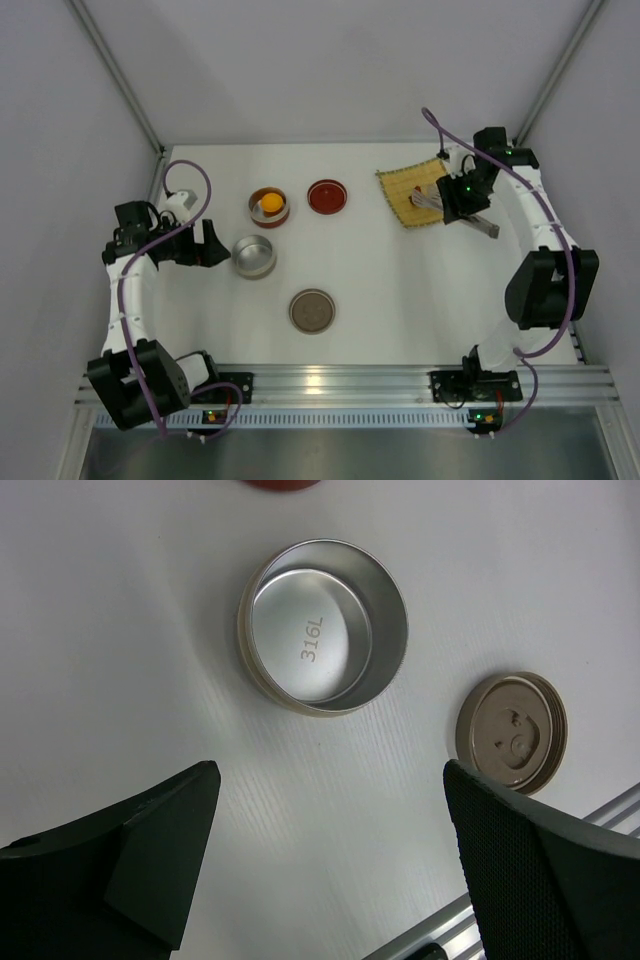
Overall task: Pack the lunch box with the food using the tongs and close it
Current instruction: Pick up the fake food from the plate.
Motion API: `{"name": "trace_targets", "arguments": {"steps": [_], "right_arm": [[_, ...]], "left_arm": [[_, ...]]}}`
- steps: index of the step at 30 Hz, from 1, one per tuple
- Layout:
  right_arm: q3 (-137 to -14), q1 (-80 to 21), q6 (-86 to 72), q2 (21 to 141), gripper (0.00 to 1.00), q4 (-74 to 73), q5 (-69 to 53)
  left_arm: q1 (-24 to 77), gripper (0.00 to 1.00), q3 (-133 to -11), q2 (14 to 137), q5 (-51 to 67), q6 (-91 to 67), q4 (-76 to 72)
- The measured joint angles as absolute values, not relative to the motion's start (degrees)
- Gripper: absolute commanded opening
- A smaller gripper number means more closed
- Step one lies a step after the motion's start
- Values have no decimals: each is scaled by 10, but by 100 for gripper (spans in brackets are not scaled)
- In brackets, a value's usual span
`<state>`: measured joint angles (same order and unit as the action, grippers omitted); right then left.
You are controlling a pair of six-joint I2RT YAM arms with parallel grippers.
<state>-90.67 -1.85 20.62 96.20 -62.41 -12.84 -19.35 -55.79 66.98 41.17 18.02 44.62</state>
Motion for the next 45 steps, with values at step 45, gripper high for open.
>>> {"name": "trace_targets", "arguments": {"steps": [45], "right_arm": [[-966, -47, 89, 1071, 56, -556, -48]], "left_arm": [[-194, 98, -561, 669, 409, 181, 454]]}}
